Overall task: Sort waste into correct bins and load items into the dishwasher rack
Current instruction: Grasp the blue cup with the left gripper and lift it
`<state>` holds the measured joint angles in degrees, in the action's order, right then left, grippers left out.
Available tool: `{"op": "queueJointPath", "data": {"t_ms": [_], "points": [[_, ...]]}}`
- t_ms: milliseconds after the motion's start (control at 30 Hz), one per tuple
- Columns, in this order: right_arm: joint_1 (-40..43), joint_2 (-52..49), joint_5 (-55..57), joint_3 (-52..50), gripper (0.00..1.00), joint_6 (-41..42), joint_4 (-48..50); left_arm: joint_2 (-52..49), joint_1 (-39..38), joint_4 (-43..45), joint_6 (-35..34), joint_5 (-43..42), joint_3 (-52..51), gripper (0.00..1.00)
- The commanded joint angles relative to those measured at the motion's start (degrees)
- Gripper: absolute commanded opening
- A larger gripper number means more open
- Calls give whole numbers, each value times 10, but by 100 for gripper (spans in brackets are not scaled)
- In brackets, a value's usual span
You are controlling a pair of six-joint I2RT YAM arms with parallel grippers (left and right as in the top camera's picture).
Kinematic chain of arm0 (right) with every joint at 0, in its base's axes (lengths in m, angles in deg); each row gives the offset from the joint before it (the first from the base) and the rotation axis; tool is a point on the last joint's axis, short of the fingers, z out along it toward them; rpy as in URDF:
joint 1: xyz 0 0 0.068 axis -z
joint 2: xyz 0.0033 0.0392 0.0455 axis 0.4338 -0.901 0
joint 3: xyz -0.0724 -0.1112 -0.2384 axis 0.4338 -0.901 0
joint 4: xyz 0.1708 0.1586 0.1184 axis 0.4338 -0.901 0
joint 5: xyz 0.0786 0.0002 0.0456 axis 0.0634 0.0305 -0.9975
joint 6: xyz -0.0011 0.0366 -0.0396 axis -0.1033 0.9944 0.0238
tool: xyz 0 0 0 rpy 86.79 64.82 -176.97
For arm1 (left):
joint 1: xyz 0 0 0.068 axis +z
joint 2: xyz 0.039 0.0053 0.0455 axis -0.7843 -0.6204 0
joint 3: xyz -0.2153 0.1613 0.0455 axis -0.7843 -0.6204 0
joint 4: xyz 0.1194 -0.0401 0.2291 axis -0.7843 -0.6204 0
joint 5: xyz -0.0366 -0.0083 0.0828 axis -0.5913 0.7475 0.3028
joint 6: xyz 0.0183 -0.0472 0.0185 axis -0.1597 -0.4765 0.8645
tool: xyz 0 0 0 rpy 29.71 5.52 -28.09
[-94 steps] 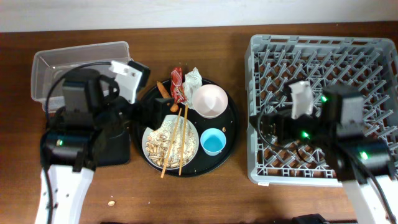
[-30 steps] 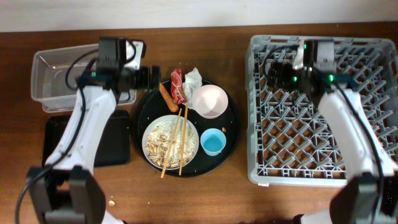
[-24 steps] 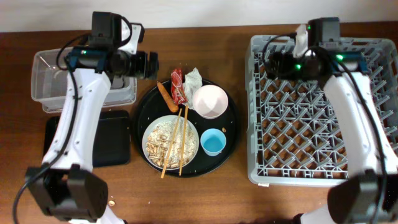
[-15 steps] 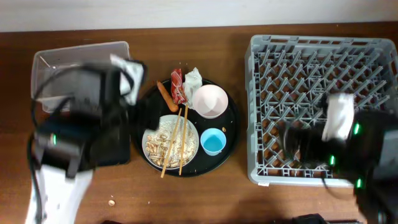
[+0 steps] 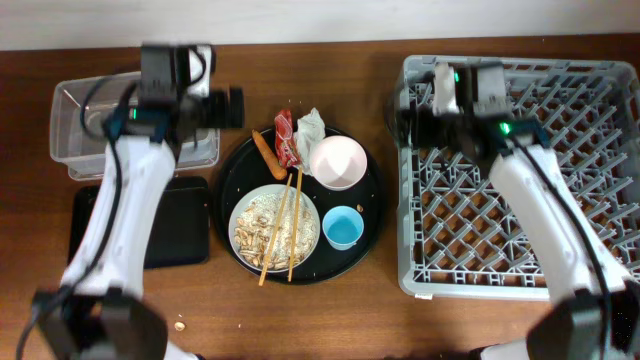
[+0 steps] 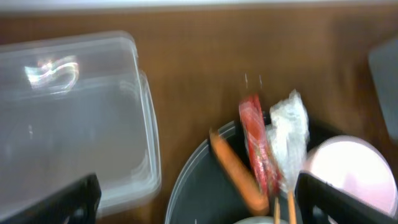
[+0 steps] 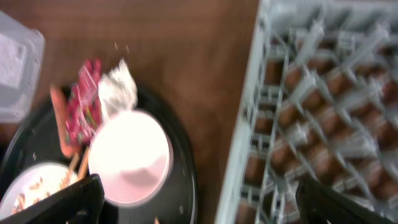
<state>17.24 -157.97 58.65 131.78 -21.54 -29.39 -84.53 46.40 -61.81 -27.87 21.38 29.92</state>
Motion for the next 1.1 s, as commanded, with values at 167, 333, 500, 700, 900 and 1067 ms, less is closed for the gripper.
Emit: {"op": "queueJointPath", "data": {"t_ms": [167, 333, 500, 700, 900, 1067], "points": [[-25, 81, -3, 306, 98, -24, -334, -26, 2, -379, 25, -32, 367, 99], [-240, 280, 195, 190, 98, 137, -449, 99, -96, -514, -3, 9, 288, 99], [-303, 327, 147, -167, 98, 192, -235, 338, -135, -269, -157, 104, -138, 99], [-284, 98, 145, -158, 98, 174, -110, 241, -46, -204, -46, -79, -179, 99], [-45, 312, 91, -150, 98, 169, -190, 52, -224, -167, 13, -118, -179, 80], [-42, 306, 92, -150, 98, 169, -211, -35, -302, -98, 13, -117, -179, 73]]}}
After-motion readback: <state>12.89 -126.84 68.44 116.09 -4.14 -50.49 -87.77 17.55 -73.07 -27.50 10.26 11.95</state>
